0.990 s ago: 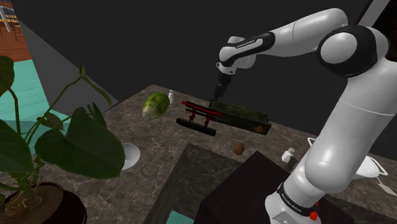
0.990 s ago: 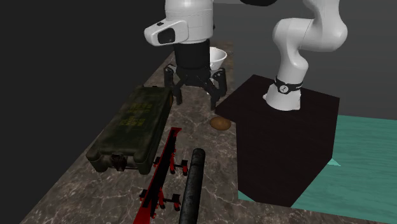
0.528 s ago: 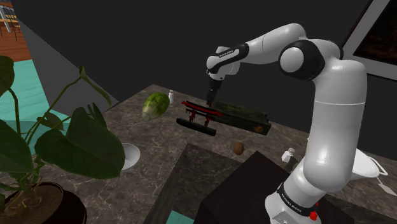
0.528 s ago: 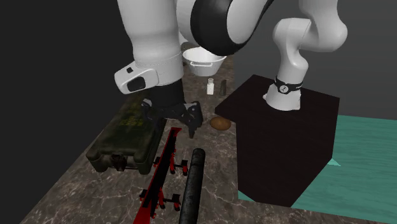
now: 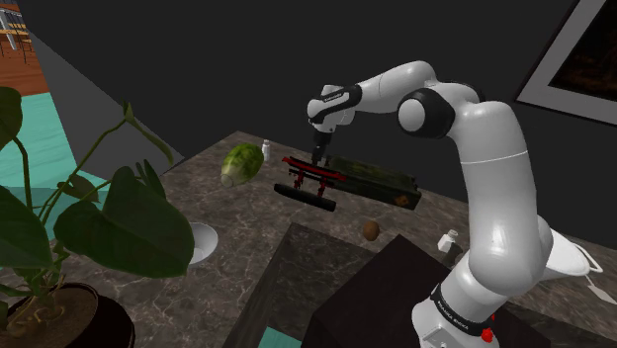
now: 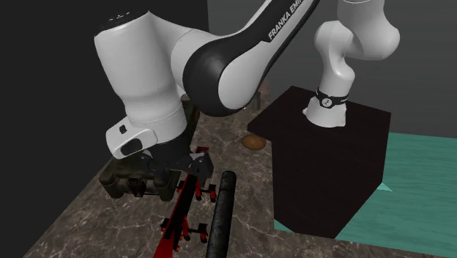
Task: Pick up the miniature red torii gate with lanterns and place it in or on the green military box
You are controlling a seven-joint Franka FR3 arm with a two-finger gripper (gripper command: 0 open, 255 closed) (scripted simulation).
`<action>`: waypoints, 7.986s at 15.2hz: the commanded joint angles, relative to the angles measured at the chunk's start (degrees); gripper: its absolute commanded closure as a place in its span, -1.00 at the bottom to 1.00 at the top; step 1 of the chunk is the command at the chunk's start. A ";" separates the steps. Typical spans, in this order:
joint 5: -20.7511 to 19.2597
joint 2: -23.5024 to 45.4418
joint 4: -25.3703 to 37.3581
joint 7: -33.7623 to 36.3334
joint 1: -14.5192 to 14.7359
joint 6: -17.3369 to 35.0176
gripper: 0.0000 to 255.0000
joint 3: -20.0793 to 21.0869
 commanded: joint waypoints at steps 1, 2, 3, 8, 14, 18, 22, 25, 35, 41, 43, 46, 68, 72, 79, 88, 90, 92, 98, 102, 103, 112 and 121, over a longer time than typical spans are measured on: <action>0.19 1.00 0.07 -0.09 0.01 0.93 -1.00 0.20; 0.29 1.35 -0.16 -0.15 0.00 1.50 -1.00 0.28; 0.38 1.69 -0.39 -0.21 -0.01 2.07 -1.00 0.35; 0.64 2.68 -0.83 -0.36 -0.04 3.48 -1.00 0.54; 0.64 2.68 -0.82 -0.36 -0.04 3.48 1.00 0.54; 0.64 2.69 -0.81 -0.36 -0.04 3.47 1.00 0.54; 0.64 2.67 -0.86 -0.35 -0.03 3.50 1.00 0.54; 0.43 1.77 -0.72 -0.21 0.05 2.49 1.00 0.38; -0.57 -2.18 0.76 0.54 0.38 -2.88 1.00 -0.29; -1.11 -4.12 2.37 0.99 0.48 -6.38 1.00 -0.62; -1.28 -4.69 3.03 1.13 0.49 -7.59 1.00 -0.71; -1.51 -5.46 4.15 1.34 0.50 -9.46 1.00 -0.84; -1.99 -9.96 6.98 -11.21 -9.36 -17.55 1.00 -4.87; -1.63 -9.06 9.21 -15.66 -13.09 -19.16 1.00 -6.00; -0.44 -4.98 17.12 -23.23 -20.52 -23.44 1.00 -7.53; 0.13 -3.29 14.77 -25.39 -21.98 -19.56 1.00 -7.64; 0.22 -3.10 13.51 -25.50 -21.86 -18.14 1.00 -7.58; 0.34 -2.86 12.33 -25.62 -21.76 -16.76 1.00 -7.52; 0.77 -1.81 9.34 -25.99 -21.58 -12.80 1.00 -7.26; 1.15 -0.79 7.63 -26.27 -21.54 -10.12 1.00 -7.02; 1.15 -0.80 7.61 -26.27 -21.54 -10.12 1.00 -7.02; 1.16 -0.78 7.63 -26.29 -21.55 -10.12 -1.00 -7.02; 0.57 -1.77 13.46 -25.68 -22.10 -16.80 -1.00 -7.37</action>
